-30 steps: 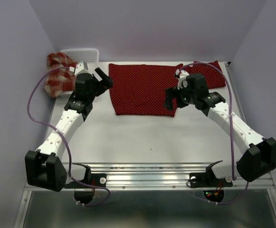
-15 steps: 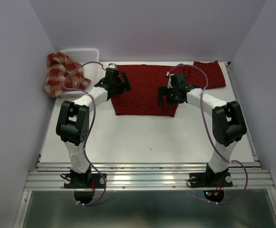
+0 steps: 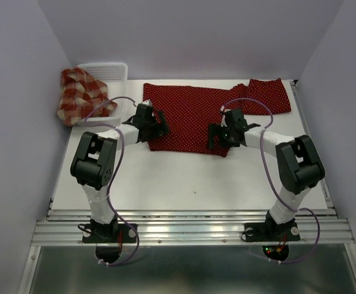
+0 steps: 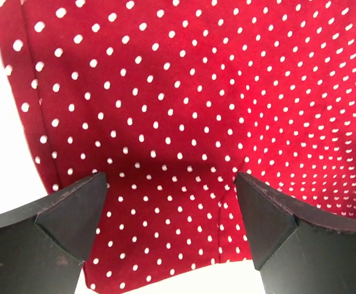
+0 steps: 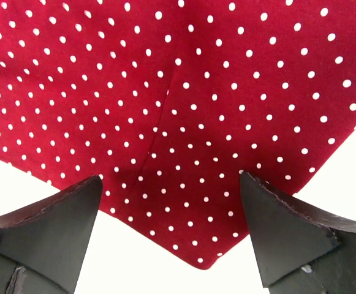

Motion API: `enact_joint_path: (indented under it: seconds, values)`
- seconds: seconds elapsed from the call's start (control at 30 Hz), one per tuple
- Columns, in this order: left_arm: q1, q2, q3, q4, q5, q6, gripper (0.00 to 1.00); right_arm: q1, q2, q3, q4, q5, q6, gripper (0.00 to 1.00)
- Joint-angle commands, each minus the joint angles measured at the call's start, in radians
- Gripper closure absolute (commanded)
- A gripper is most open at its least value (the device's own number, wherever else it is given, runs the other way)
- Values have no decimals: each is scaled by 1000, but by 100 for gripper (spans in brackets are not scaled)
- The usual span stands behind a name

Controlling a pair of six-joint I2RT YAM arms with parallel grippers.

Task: Fold and stack the skirts
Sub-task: Flatten the skirt out

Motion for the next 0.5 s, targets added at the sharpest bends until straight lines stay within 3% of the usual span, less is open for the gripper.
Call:
enact_joint_path:
  seconds: [0.0, 0.3, 0.47]
  values:
    - [-26, -82, -162, -33, 45, -30, 1, -1, -117, -161, -44, 19, 115, 0]
    - [-164, -327, -465, -66, 124, -145, 1, -1, -349, -374, -204, 91, 262, 0]
    - [-200, -455, -460, -150, 81, -178, 1, -1, -453, -380, -261, 74, 244, 0]
